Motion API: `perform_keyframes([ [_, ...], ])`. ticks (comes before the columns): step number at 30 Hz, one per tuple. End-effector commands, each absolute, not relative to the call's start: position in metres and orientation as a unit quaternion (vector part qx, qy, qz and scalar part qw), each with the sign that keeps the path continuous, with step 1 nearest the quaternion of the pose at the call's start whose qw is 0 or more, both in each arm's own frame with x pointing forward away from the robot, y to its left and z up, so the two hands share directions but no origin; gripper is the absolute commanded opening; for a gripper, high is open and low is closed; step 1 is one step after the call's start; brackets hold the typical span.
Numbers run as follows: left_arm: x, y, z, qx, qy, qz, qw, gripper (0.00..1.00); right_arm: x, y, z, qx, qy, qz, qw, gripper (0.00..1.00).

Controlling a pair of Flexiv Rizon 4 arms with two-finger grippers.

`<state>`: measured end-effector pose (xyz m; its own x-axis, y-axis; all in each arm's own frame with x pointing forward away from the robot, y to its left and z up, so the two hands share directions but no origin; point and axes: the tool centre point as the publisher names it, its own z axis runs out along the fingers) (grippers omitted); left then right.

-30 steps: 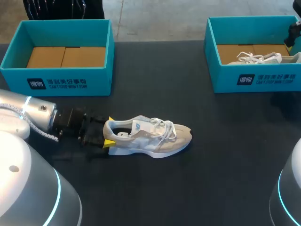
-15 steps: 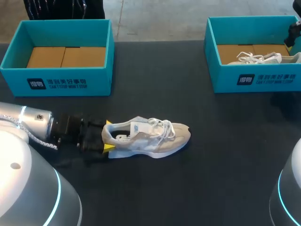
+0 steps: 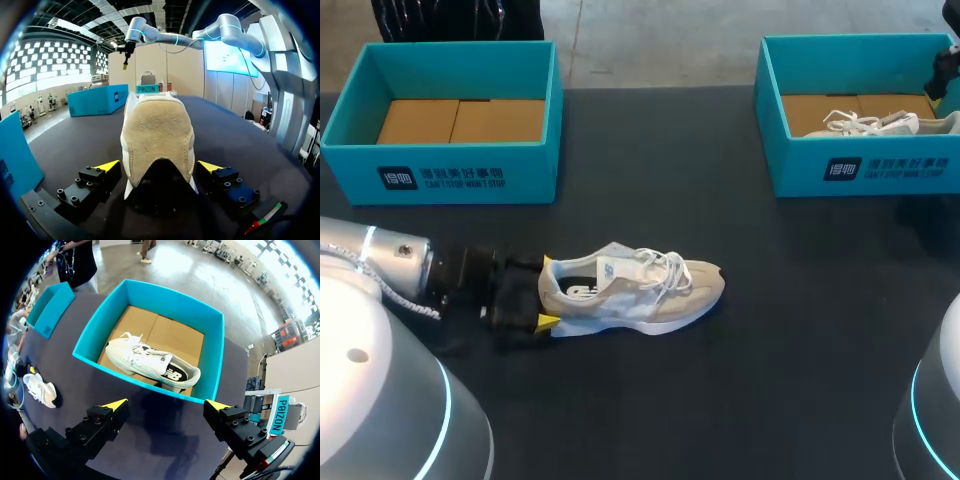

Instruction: Take the shoe out of the shoebox, open the shoe tongue, remove and reinsert the insole, then place the shoe into the shoebox

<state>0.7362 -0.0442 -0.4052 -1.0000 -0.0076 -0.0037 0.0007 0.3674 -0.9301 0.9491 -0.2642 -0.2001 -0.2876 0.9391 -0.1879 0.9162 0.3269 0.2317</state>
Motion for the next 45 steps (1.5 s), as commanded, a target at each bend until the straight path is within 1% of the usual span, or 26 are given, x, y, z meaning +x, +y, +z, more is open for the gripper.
perform_keyframes([
  [1, 0.735, -0.044, -0.410, -0.001, 0.833, -0.553, 0.001, 1.00, 0.949, -0.264, -0.200, 0.578, 0.802, 0.040, 0.146, 1.00],
  [9, 0.738, -0.043, -0.416, -0.007, 0.833, -0.553, -0.005, 1.00, 0.949, -0.264, -0.200, 0.578, 0.802, 0.040, 0.146, 1.00],
  [10, 0.738, -0.043, -0.417, -0.007, 0.833, -0.554, -0.005, 0.78, 0.949, -0.264, -0.200, 0.578, 0.802, 0.040, 0.146, 1.00],
  [11, 0.739, -0.043, -0.417, -0.008, 0.833, -0.553, -0.005, 0.34, 0.949, -0.264, -0.200, 0.578, 0.802, 0.040, 0.146, 1.00],
  [12, 0.739, -0.042, -0.417, -0.008, 0.833, -0.553, -0.005, 0.16, 0.949, -0.264, -0.200, 0.578, 0.802, 0.040, 0.146, 1.00],
  [13, 0.739, -0.042, -0.418, -0.008, 0.833, -0.553, -0.007, 0.00, 0.949, -0.264, -0.200, 0.578, 0.802, 0.040, 0.146, 1.00],
  [19, 0.739, -0.042, -0.420, -0.004, 0.831, -0.556, -0.018, 0.00, 0.949, -0.264, -0.200, 0.578, 0.802, 0.040, 0.146, 1.00],
  [45, 0.739, -0.042, -0.420, -0.004, 0.831, -0.556, -0.018, 0.00, 0.949, -0.264, -0.200, 0.578, 0.802, 0.040, 0.146, 1.00],
])
